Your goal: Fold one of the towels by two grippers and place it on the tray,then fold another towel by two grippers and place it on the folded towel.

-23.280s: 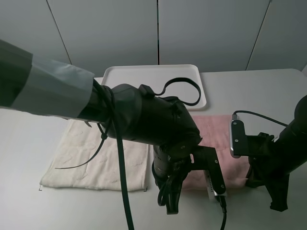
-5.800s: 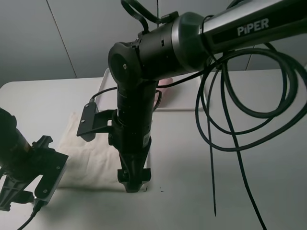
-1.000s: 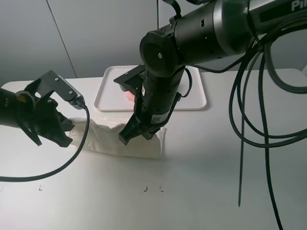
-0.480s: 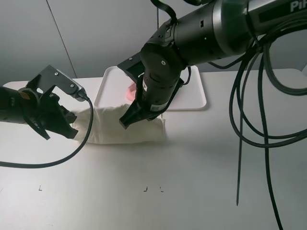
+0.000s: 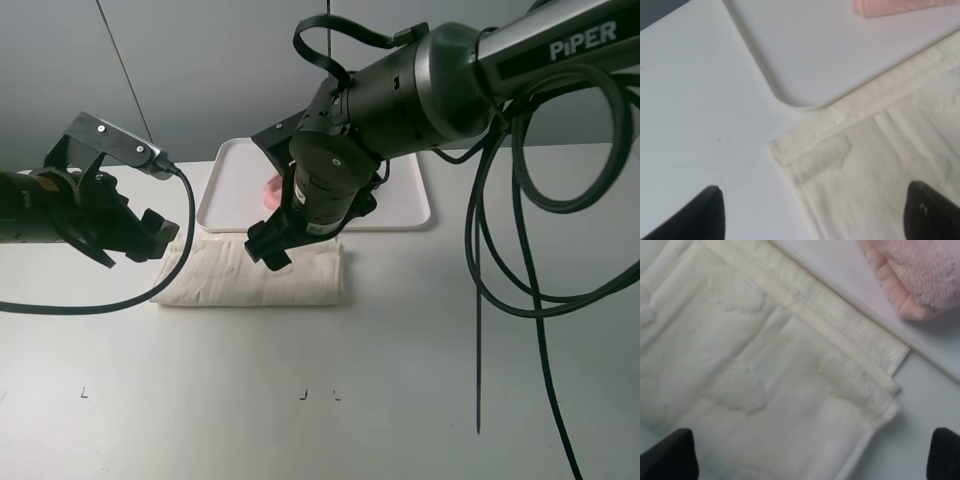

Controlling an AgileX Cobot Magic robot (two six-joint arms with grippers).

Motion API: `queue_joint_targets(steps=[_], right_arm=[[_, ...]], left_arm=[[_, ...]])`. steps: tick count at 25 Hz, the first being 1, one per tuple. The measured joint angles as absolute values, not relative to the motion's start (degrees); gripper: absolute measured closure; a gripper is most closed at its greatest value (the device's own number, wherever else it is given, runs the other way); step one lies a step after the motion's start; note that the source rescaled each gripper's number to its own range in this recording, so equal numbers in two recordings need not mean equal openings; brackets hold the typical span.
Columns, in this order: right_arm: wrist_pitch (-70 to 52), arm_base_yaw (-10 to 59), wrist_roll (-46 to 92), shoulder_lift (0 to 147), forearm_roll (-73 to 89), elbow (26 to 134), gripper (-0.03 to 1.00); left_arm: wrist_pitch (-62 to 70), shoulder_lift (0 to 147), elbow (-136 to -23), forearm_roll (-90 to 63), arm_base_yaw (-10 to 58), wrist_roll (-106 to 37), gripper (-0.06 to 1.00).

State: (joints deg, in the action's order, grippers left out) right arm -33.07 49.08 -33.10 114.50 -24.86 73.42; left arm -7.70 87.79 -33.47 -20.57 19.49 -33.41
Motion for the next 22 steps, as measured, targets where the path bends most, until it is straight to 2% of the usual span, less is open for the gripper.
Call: queue_joint_targets(steps=[4, 11, 14, 18, 22], right_arm=[[-33.9, 47.3, -31.6, 114.5, -18.5, 73.5, -0.03], [-39.8, 37.2, -7.9, 114.5, 14.0, 74.6, -0.03], [-40.1, 36.3, -4.1, 114.5, 16.4, 74.6, -0.03], [-38.4, 36.3, 0.5, 114.5, 17.4, 74.8, -0.03], [-38.6, 36.2, 1.8, 114.5, 18.3, 74.9, -0.03]], left_arm=[[-6.3, 88.2, -33.8, -22.2, 17.8, -33.4, 0.10], [14.2, 95.3, -42.8, -27.1, 9.1, -26.5, 0.07], [22.3, 97.9, -47.9, -21.7, 8.7, -16.5, 0.07], [33.1, 101.3, -54.7, -7.0, 8.7, 0.8, 0.07], [37.0, 103.5, -58.2, -2.9, 8.6, 6.1, 0.07]])
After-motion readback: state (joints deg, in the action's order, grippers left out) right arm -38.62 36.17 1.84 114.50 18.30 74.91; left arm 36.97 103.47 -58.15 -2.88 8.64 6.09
